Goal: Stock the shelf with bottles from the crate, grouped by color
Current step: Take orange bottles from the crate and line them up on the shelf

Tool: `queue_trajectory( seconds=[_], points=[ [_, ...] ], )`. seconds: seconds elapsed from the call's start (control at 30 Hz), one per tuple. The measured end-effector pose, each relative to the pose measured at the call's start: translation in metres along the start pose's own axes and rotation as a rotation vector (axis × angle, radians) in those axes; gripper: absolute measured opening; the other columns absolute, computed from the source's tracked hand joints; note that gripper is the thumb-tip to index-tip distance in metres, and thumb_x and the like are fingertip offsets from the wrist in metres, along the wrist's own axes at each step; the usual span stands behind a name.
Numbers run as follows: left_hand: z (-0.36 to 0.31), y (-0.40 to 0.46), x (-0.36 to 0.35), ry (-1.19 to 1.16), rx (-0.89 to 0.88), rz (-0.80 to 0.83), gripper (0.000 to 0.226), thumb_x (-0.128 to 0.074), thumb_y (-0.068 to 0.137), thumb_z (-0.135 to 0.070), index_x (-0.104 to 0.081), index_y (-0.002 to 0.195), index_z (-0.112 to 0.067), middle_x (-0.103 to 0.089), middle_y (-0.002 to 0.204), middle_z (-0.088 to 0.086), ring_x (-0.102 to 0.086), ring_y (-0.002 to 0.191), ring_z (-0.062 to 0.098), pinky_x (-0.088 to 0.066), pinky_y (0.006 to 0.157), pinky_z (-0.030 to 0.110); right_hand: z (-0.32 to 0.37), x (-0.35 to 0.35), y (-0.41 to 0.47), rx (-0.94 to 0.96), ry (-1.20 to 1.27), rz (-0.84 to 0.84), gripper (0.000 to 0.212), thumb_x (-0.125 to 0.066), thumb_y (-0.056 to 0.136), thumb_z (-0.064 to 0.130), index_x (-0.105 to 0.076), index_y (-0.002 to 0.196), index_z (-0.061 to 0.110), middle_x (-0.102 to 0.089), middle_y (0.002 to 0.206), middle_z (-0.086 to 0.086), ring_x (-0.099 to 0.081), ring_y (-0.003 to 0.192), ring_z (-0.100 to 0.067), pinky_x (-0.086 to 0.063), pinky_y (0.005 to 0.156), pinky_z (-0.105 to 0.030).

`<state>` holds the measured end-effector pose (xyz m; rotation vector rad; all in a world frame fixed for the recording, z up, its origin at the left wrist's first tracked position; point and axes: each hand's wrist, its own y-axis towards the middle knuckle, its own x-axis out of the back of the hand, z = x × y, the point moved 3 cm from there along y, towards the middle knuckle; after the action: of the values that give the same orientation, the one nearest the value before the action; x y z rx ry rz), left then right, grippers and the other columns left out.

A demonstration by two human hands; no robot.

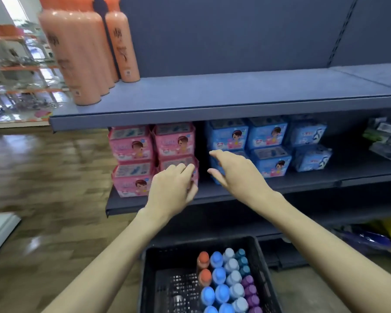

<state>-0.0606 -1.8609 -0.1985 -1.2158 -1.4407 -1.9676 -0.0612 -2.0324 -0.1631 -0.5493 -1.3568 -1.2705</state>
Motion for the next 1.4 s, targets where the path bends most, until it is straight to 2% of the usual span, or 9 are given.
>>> queue_trajectory(
  seconds=[0.1, 0.17, 0.5, 0.7, 0.8, 0.97, 1.1, 1.23, 1.4],
  points=[
    [-0.016, -0.021, -0.03, -0.034, 0.025, 0.14, 0.039, -0.055, 0.077, -0.039, -0.061, 0.108, -0.015, -0.058, 0.086, 0.002, -0.057, 0.072, 0.027, -0.039, 0.061, 0.034, -0.016, -0.025, -0.02, -0.03, 0.015, 0.085, 0.047, -0.052, 0.1, 0.037, -0.043, 0.141, 0.017, -0.06, 0.124, -0.002, -0.06, 0.109, -0.025, -0.046, 0.084, -0.038],
    [-0.028, -0.039, -0.049, -0.056, 0.065, 0.226, 0.045, -0.054, 0.079, -0.043, -0.061, 0.113, -0.015, -0.061, 0.091, 0.003, -0.06, 0.078, 0.028, -0.041, 0.066, 0.036, -0.026, -0.047, -0.035, -0.047, 0.023, 0.15, 0.048, -0.052, 0.1, 0.036, -0.042, 0.142, 0.016, -0.059, 0.127, -0.003, -0.059, 0.111, -0.026, -0.046, 0.086, -0.039],
    [-0.069, -0.137, -0.128, -0.08, 0.214, 0.427, 0.042, -0.057, 0.083, -0.057, -0.062, 0.107, -0.024, -0.066, 0.091, -0.005, -0.064, 0.082, 0.022, -0.044, 0.086, 0.041, -0.054, -0.165, -0.114, -0.125, 0.036, 0.49, 0.035, -0.053, 0.098, 0.033, -0.048, 0.125, 0.011, -0.059, 0.115, -0.008, -0.063, 0.096, -0.035, -0.051, 0.078, -0.043],
    [-0.08, -0.18, -0.149, -0.088, 0.271, 0.517, 0.039, -0.059, 0.082, -0.057, -0.063, 0.103, -0.024, -0.066, 0.088, -0.006, -0.064, 0.082, 0.02, -0.042, 0.091, 0.043, -0.06, -0.206, -0.155, -0.176, 0.079, 0.602, 0.03, -0.054, 0.097, 0.026, -0.05, 0.121, 0.008, -0.06, 0.113, -0.01, -0.06, 0.098, -0.035, -0.043, 0.074, -0.039],
    [-0.082, -0.194, -0.154, -0.079, 0.305, 0.558, 0.037, -0.06, 0.082, -0.056, -0.063, 0.103, -0.025, -0.066, 0.087, -0.005, -0.065, 0.082, 0.021, -0.042, 0.092, 0.045, -0.061, -0.219, -0.166, -0.182, 0.082, 0.633, 0.024, -0.054, 0.097, 0.026, -0.051, 0.112, 0.007, -0.06, 0.108, -0.011, -0.058, 0.096, -0.035, -0.037, 0.068, -0.035],
    [-0.081, -0.212, -0.161, -0.096, 0.344, 0.64, 0.037, -0.061, 0.084, -0.053, -0.063, 0.105, -0.023, -0.066, 0.086, -0.005, -0.064, 0.082, 0.023, -0.043, 0.092, 0.045, -0.057, -0.233, -0.171, -0.221, 0.11, 0.67, 0.028, -0.055, 0.098, 0.03, -0.051, 0.109, 0.005, -0.052, 0.096, -0.008, -0.058, 0.082, -0.032, -0.043, 0.064, -0.038],
    [-0.079, -0.223, -0.169, -0.095, 0.357, 0.679, 0.034, -0.061, 0.085, -0.051, -0.061, 0.103, -0.022, -0.065, 0.087, -0.004, -0.063, 0.084, 0.024, -0.043, 0.09, 0.043, -0.059, -0.254, -0.173, -0.233, 0.101, 0.697, 0.027, -0.051, 0.101, 0.03, -0.05, 0.11, 0.004, -0.043, 0.079, -0.002, -0.047, 0.068, -0.026, -0.039, 0.057, -0.036],
    [-0.078, -0.231, -0.176, -0.089, 0.351, 0.709, 0.035, -0.06, 0.086, -0.049, -0.061, 0.107, -0.021, -0.066, 0.09, -0.002, -0.063, 0.086, 0.024, -0.043, 0.091, 0.042, -0.063, -0.279, -0.173, -0.24, 0.11, 0.722, 0.027, -0.053, 0.1, 0.03, -0.049, 0.108, 0.005, -0.058, 0.093, -0.013, -0.06, 0.08, -0.035, -0.049, 0.062, -0.041],
    [-0.074, -0.238, -0.188, -0.09, 0.358, 0.716, 0.036, -0.065, 0.084, -0.045, -0.062, 0.107, -0.018, -0.067, 0.091, 0.001, -0.062, 0.087, 0.026, -0.044, 0.084, 0.039, -0.066, -0.314, -0.173, -0.237, 0.095, 0.763, 0.03, -0.054, 0.099, 0.028, -0.05, 0.117, 0.004, -0.062, 0.104, -0.016, -0.062, 0.09, -0.039, -0.044, 0.064, -0.038]
  ],
)
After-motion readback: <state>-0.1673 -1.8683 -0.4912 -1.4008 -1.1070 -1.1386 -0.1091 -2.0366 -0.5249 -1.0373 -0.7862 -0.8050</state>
